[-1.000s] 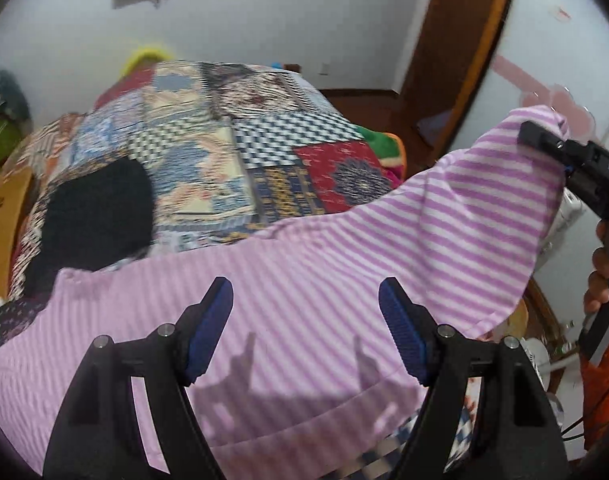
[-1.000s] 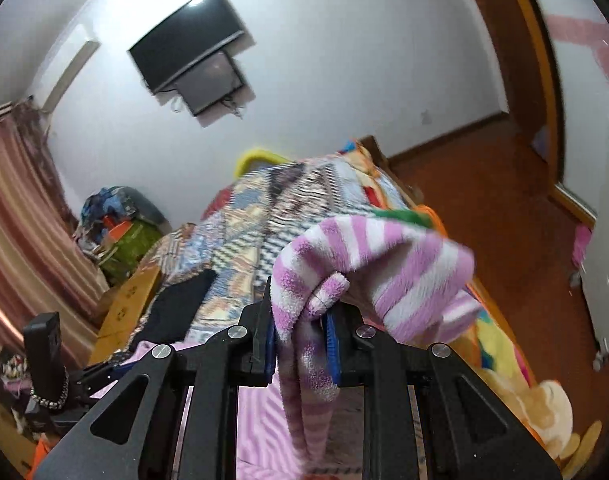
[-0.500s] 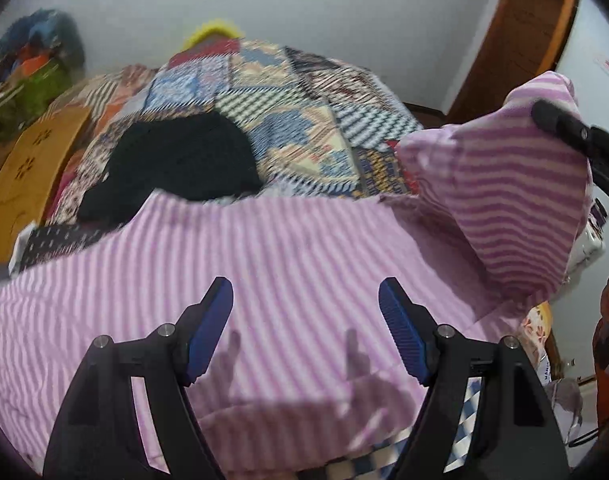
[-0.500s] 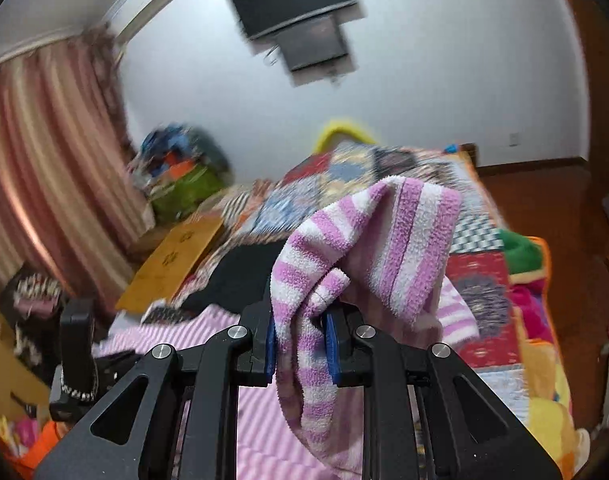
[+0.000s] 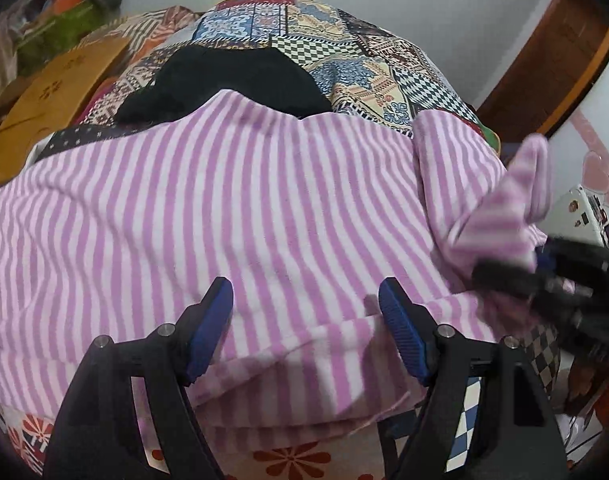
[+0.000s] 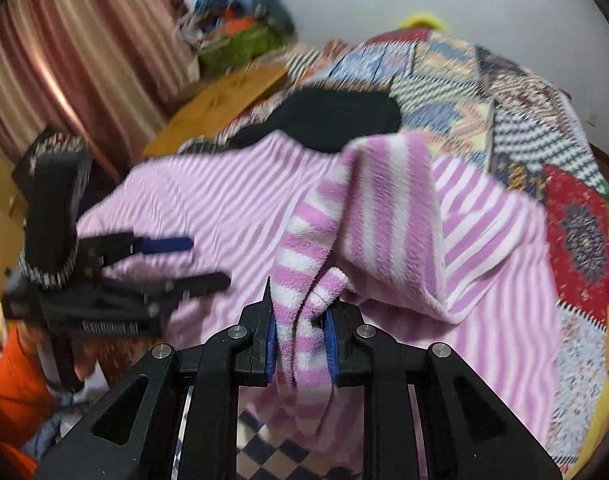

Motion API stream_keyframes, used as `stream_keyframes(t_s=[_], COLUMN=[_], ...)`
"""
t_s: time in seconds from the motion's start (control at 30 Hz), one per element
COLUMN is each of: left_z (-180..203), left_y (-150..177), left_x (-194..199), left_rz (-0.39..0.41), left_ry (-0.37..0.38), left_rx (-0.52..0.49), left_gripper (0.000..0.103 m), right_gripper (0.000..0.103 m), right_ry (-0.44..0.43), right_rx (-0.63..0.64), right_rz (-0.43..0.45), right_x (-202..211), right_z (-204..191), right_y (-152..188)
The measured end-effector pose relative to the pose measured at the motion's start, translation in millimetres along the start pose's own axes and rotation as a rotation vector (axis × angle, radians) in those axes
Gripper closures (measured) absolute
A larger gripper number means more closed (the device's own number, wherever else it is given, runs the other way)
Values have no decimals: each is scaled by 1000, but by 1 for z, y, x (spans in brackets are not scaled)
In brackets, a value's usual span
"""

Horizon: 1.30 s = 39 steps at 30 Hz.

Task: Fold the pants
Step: 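Lift the pants leg with the right gripper and carry it over the pants, then lay the pants leg down and open the right gripper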

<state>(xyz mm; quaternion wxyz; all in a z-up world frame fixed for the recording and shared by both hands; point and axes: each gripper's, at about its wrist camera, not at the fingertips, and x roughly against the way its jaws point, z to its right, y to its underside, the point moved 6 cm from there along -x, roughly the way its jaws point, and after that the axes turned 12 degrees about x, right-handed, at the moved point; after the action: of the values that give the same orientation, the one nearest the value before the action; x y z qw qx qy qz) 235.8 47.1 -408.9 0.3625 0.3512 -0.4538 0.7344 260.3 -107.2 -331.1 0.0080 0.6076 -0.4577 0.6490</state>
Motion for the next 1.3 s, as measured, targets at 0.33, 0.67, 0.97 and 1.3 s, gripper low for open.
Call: stream_keyframes(t_s=[0.33, 0.67, 0.97, 1.3], left_z=[12, 7, 35, 72], left_y=[2, -6, -36, -54], left_x=[-6, 6, 33, 37], left_rz=[-9, 22, 117, 175], left_ry=[3, -25, 29, 58], left_rx=[-19, -17, -34, -107], left_gripper=[27, 27, 27, 27], right_gripper=[82, 62, 47, 47], right_ry=[-102, -88, 125, 150], right_rx=[-16, -27, -110, -150], right_rz=[-17, 9, 62, -118], right_x=[2, 35, 67, 7], right_z=[-15, -5, 75, 123], right_y=[12, 10, 8, 7])
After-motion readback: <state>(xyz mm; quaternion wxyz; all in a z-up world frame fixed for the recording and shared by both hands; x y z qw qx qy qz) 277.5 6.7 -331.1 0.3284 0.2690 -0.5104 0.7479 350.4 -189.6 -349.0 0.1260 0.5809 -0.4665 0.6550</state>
